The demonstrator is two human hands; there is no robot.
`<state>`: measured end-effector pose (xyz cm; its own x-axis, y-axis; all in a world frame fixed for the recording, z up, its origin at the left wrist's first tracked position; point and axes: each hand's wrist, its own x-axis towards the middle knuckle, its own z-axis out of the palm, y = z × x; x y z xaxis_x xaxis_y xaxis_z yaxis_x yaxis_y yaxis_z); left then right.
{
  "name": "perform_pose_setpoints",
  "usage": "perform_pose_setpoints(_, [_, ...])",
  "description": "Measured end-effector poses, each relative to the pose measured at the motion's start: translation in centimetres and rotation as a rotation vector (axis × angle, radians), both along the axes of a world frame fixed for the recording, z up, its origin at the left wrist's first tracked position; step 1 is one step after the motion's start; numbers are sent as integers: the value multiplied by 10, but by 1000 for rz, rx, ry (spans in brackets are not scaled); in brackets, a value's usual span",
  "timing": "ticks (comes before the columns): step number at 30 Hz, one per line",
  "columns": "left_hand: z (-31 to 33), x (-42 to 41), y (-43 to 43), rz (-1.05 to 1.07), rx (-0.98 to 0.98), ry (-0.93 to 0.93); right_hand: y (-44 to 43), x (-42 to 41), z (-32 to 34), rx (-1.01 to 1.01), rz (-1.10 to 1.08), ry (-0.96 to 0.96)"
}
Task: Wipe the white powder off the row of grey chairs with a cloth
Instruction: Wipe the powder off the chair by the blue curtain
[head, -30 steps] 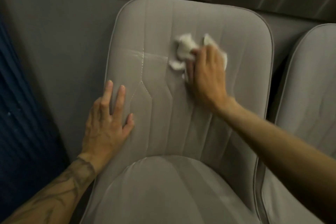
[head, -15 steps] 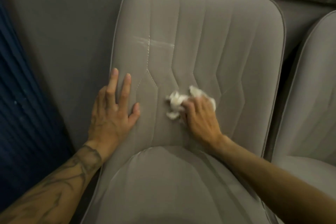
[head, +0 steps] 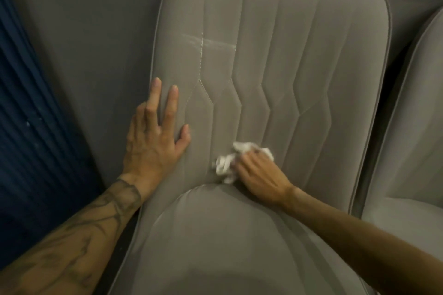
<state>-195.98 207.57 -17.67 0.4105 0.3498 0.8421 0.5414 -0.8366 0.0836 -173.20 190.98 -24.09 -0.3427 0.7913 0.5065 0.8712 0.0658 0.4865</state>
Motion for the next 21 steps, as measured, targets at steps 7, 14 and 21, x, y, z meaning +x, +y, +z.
perform_pose_setpoints(7, [0, 0, -1, 2, 5, -3, 20, 5, 85, 387, -82, 199])
perform_pose_setpoints(14, [0, 0, 2, -1, 21, -17, 11, 7, 51, -23, 1, -137])
perform_pose_setpoints(21, [-2, 1, 4, -16, 23, -18, 66, 9, 234, 654, -200, 263])
